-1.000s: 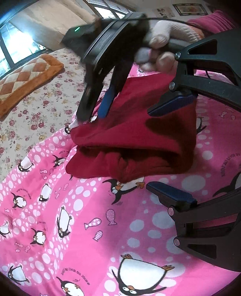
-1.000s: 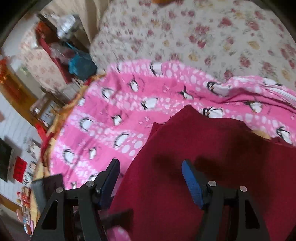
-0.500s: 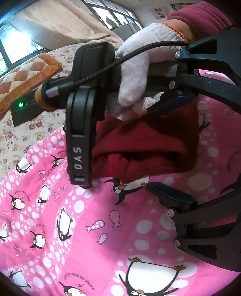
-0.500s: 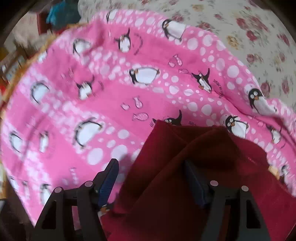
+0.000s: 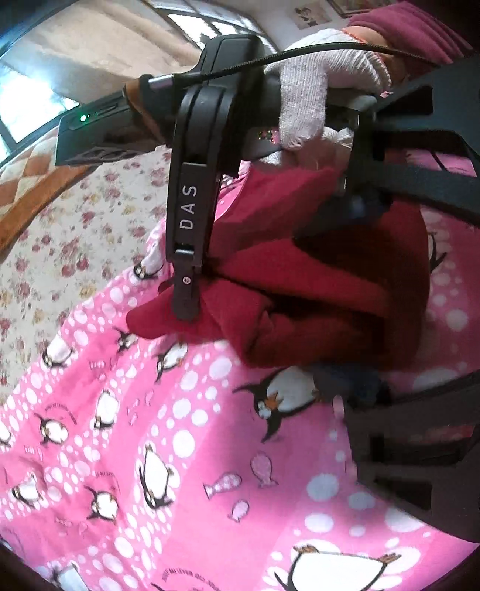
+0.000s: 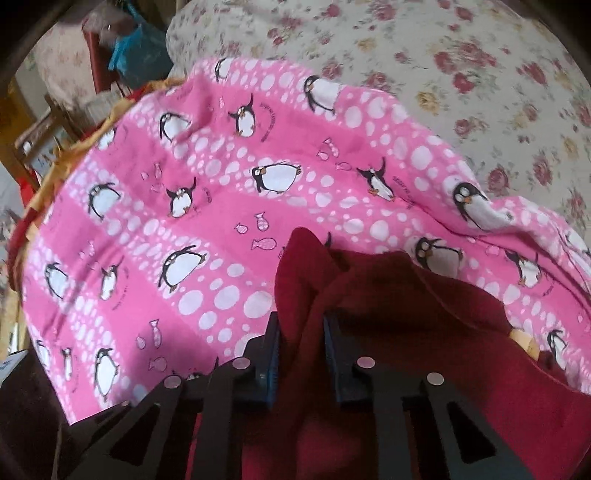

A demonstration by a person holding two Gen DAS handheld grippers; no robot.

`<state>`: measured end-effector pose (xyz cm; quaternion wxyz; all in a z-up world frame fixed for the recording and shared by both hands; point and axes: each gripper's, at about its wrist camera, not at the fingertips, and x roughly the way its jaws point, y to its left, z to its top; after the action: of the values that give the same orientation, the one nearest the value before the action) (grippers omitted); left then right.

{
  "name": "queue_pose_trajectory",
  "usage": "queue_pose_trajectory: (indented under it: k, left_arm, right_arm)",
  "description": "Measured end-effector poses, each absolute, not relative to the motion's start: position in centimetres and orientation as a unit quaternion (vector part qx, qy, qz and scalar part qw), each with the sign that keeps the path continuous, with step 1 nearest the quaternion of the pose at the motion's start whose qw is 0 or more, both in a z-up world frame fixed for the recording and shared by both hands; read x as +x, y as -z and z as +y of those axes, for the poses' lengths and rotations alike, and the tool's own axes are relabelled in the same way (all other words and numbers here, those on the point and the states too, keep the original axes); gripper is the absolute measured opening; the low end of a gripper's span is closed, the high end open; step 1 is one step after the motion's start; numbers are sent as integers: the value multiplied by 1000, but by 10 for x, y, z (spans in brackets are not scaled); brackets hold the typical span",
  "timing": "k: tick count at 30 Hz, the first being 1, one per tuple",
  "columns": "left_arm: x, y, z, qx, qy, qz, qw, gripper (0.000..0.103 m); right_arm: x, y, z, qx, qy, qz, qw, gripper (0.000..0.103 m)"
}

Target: Fold small clothes

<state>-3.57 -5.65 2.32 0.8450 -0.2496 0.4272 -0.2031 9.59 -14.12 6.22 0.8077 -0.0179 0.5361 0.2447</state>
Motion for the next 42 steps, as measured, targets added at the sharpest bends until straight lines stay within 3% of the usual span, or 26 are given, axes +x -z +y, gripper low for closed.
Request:
queue_pose_trajectory:
  k: [3,10,19,23,26,28,29,34,35,37,42]
  left_arm:
    - [-38,-28,-63,-229,203,420,854,35]
    - [-37,-29,-64,-228,202,418,856,31]
    - [-38,-24,-60,-235,200,427,850,31]
    - [-36,-21,-59,-240,197,431,847,31]
    - [-34,-18,-56,-251,195,438,841,31]
    - [-32,-15,-53,-266,195,442,834,37]
    - [-30,-12,-51,-277,194,446,829,48]
    - [-32,-13,-55,-275,198,440,832,50]
    - [-34,-17,-59,-261,201,438,837,48]
    - [-38,-23,-64,-253,213,435,837,17]
    - [-56,-57,-80,-220,228,402,859,13]
  right_arm:
    - [94,-65,-147,-6,-246,537,807,19]
    - [92,-65,-145,-13,-245,547,800,19]
    - [104,-56,-120,-63,-240,570,783,19]
    - [111,-45,-108,-83,-232,582,775,39]
    - [114,-36,-100,-95,-227,582,775,42]
    - [115,-33,-99,-97,-226,577,779,42]
    - [114,-33,-100,-94,-226,571,783,42]
    - [103,-38,-116,-66,-238,540,804,27]
    - [102,-41,-124,-45,-241,537,807,25]
    - [100,-47,-138,-8,-251,532,809,22]
    - [89,-71,-170,70,-271,508,814,19]
